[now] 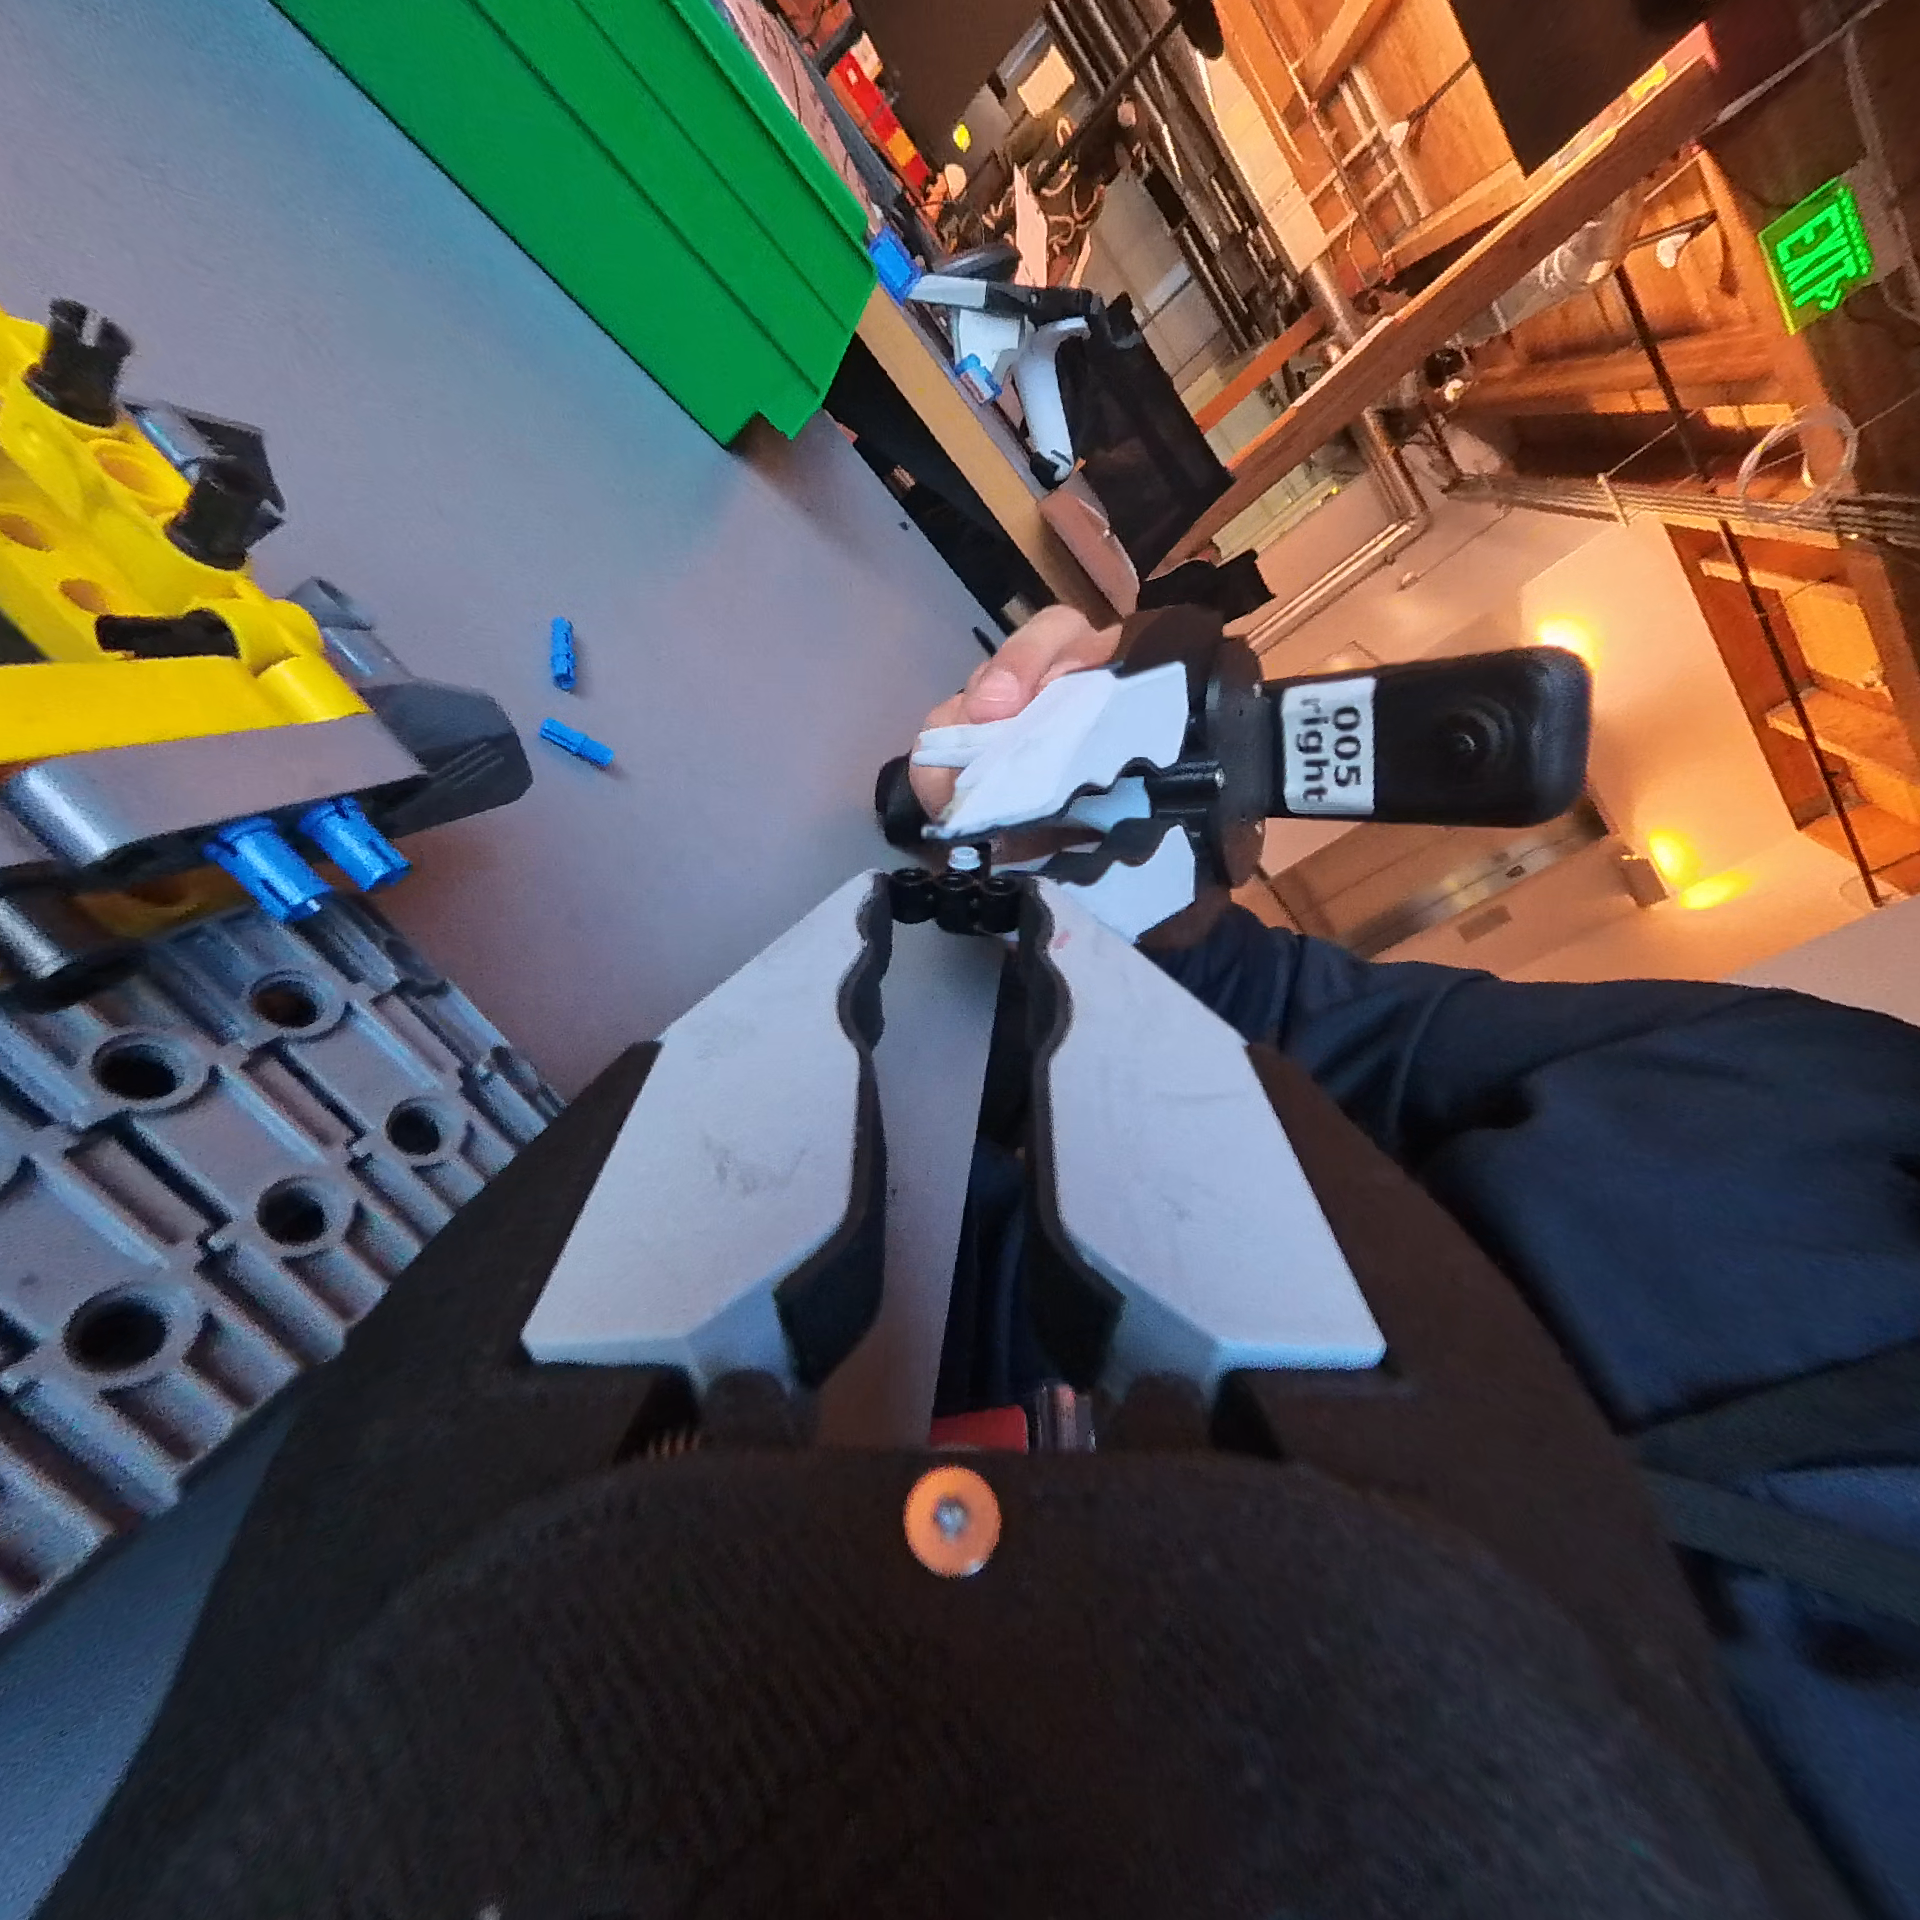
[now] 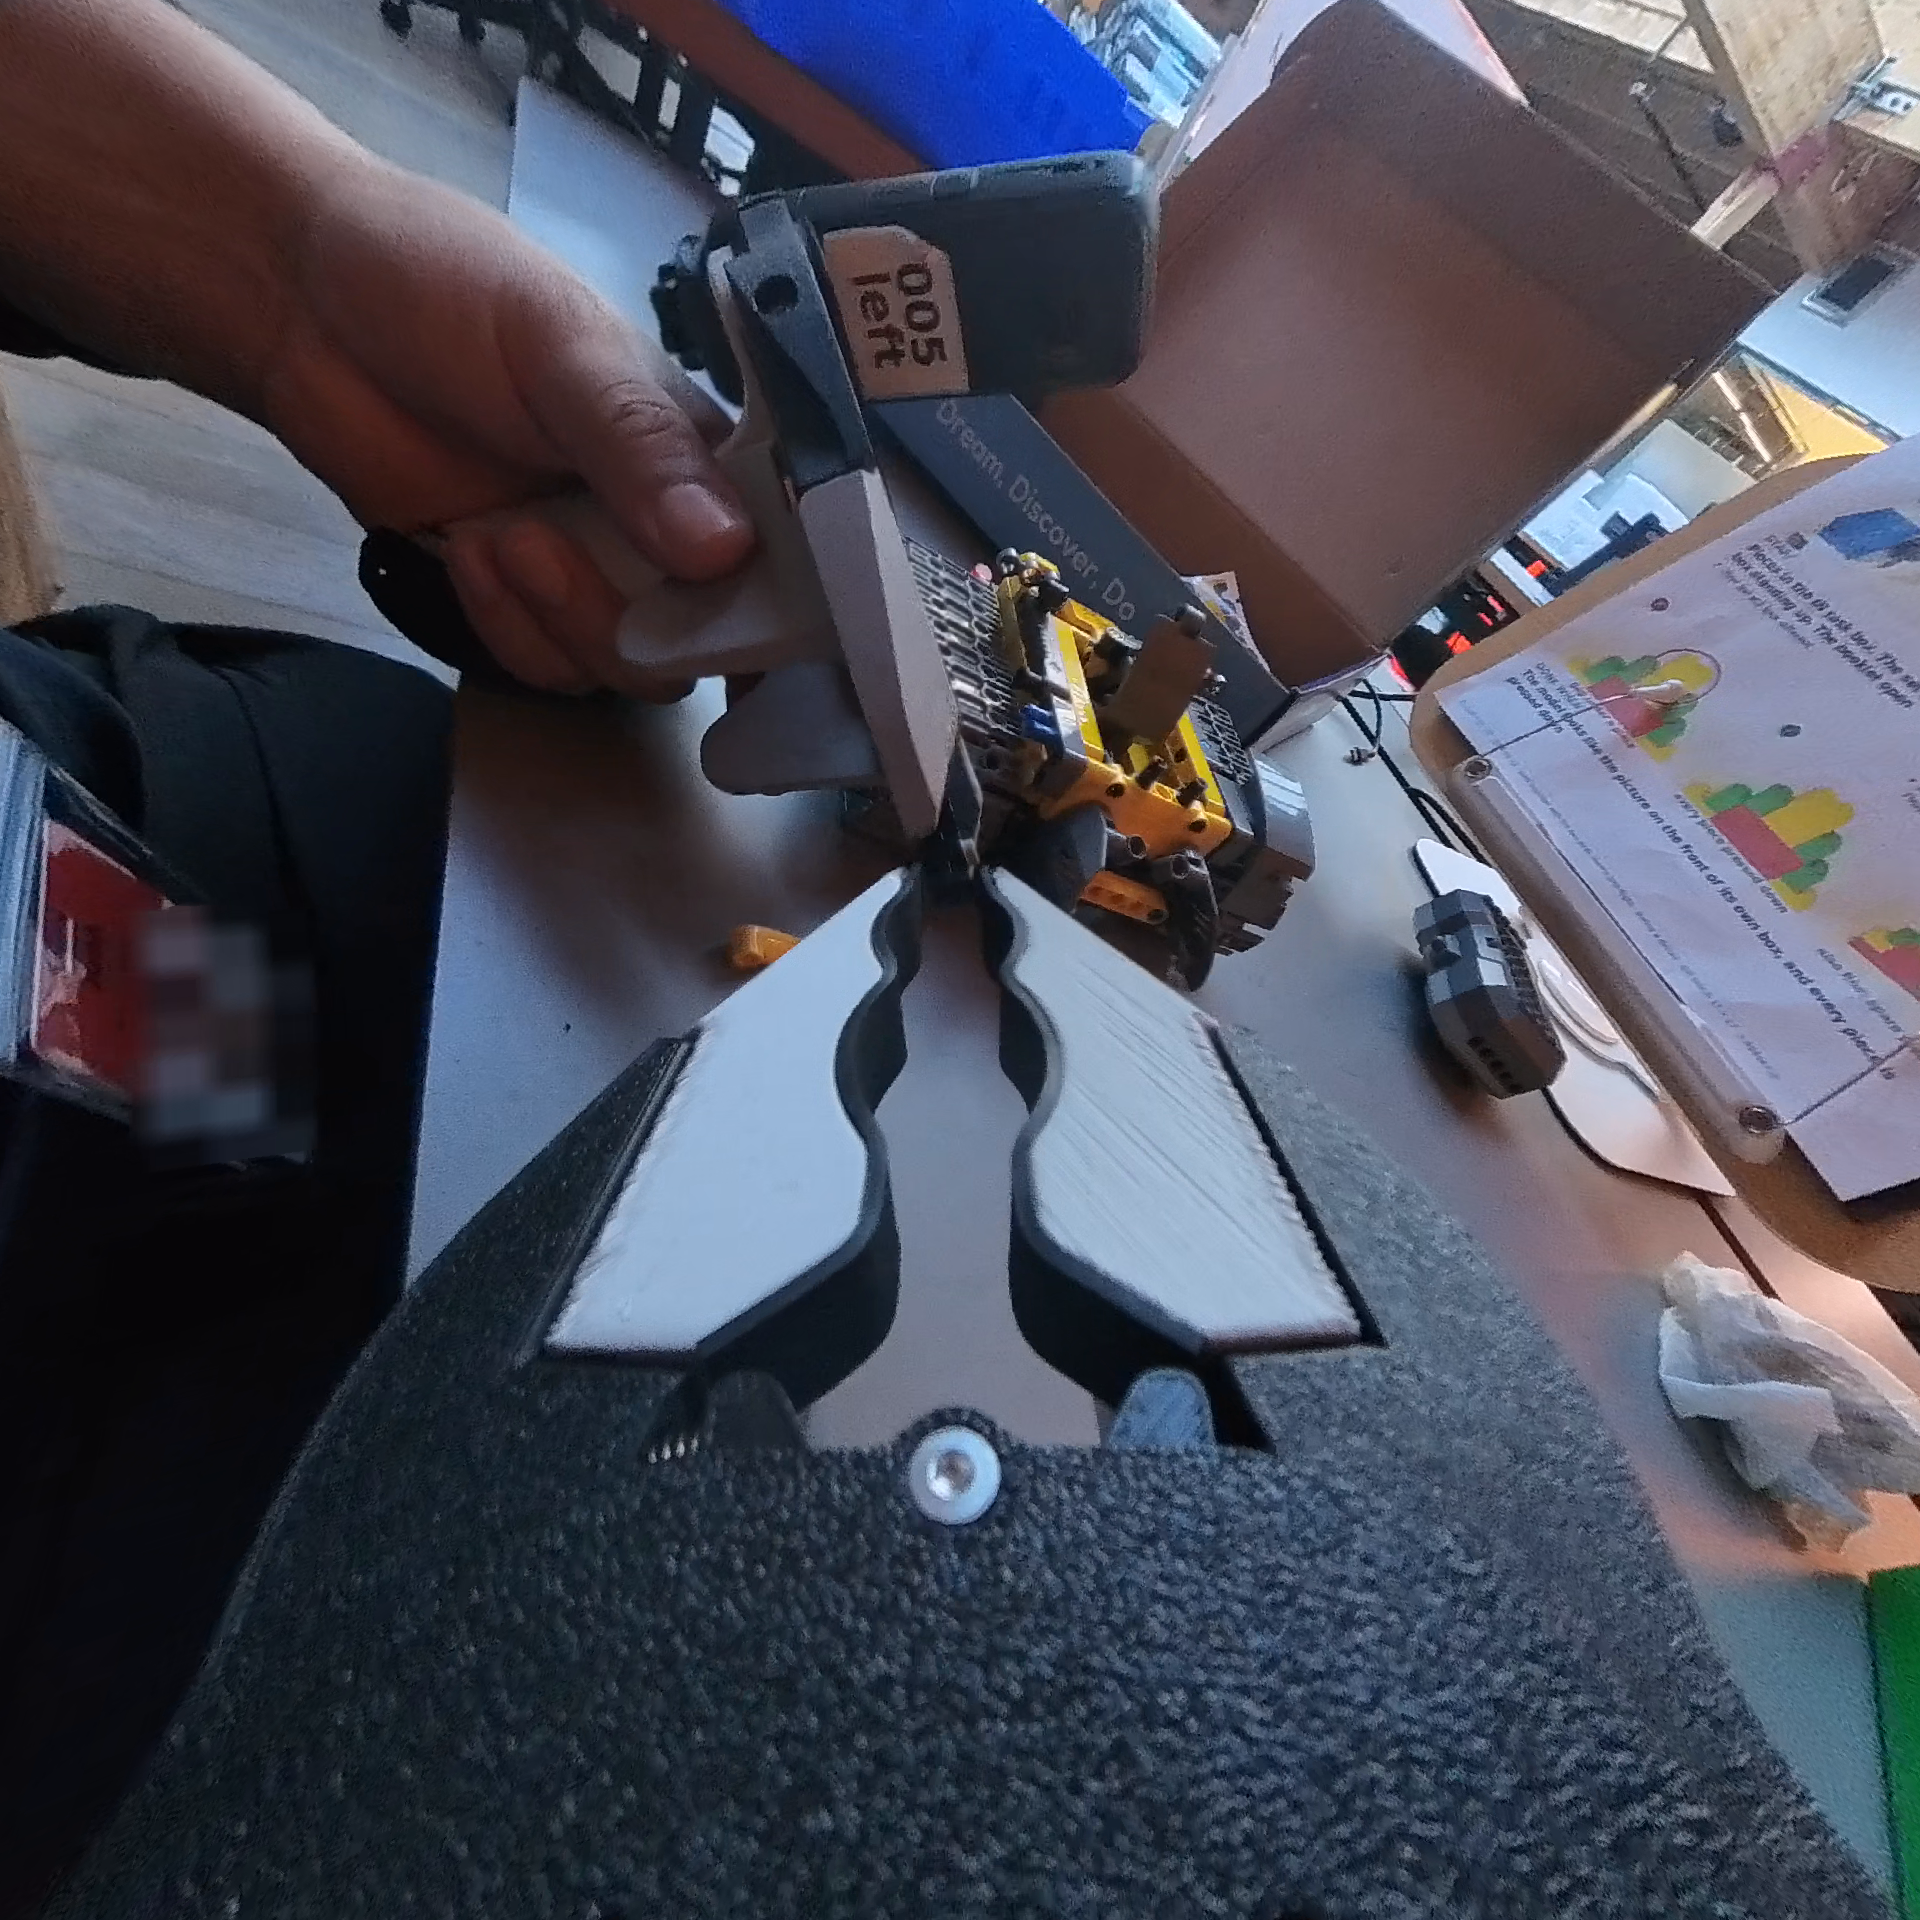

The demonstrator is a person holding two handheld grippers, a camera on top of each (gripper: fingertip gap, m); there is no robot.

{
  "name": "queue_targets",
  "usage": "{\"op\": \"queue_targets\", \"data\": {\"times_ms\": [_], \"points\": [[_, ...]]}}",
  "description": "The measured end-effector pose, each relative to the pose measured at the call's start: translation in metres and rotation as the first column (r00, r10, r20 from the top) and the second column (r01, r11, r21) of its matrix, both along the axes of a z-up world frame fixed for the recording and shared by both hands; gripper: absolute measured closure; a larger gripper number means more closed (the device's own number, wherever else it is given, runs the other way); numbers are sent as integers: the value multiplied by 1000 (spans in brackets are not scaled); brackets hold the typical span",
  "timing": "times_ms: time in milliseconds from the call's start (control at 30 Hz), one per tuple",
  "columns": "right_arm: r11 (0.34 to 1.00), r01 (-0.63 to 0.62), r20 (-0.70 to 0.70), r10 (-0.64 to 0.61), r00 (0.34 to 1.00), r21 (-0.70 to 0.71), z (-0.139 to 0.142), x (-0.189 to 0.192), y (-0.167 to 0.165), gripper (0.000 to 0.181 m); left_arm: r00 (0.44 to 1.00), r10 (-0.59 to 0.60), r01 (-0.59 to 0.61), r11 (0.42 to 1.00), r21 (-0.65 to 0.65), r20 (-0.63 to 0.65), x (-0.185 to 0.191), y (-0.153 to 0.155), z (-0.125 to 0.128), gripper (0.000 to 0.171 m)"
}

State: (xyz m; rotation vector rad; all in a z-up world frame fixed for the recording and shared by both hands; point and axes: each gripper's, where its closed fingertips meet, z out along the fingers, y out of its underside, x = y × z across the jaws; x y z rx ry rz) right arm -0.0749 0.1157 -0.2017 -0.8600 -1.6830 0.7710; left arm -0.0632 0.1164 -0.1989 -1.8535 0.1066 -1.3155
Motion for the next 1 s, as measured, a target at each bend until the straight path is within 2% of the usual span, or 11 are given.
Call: {"op": "queue_targets", "data": {"times_ms": [33, 167, 267, 367, 467, 533, 600, 733, 800, 933, 1000], "points": [[1000, 4, 1, -4, 1000, 15, -1, 0, 0, 174, 1000, 5, -5, 1000, 1, -6, 0, 0, 0, 150], [1000, 3, 14, -2, 1000, -19, -2, 0, 1, 175, 999, 47, -47, 999, 15, -9, -4, 3, 1, 151], [993, 5, 35, -1, 999, -118, 0, 2, 8, 175, 990, 127, -117, 983, 138, -61, -13, 1, 12, 156], [959, -19, 52, 36, 998, -284, 6, 8, 16, 176, 928, 185, -88, 951, 295, -322, -21, -7, 14, 155], [857, -39, 190, 158, 969, -513, -5, 12, 15, 176, 668, 359, 29, 863, 504, -652, -26, -7, 14, 140], [752, -19, 288, 275, 917, -658, -17, 15, 6, 176, 532, 428, 154, 799, 581, -730, -14, -10, 13, 140], [661, -1, 309, 352, 883, -750, -19, 17, -3, 176, 509, 412, 241, 775, 585, -756, 3, -16, 3, 138], [487, 18, 285, 479, 830, -873, -16, 24, -20, 176, 424, 389, 309, 787, 534, -818, 7, -14, -20, 126], [416, 44, 283, 533, 798, -908, -18, 28, -26, 176, 429, 392, 330, 771, 545, -814, 11, -16, -20, 130], [312, 95, 268, 579, 770, -945, -20, 27, -30, 175, 413, 403, 379, 739, 557, -817, 16, -19, -21, 141], [306, 95, 267, 591, 761, -947, -20, 28, -34, 175, 407, 409, 387, 733, 560, -817, 17, -20, -21, 142]]}}
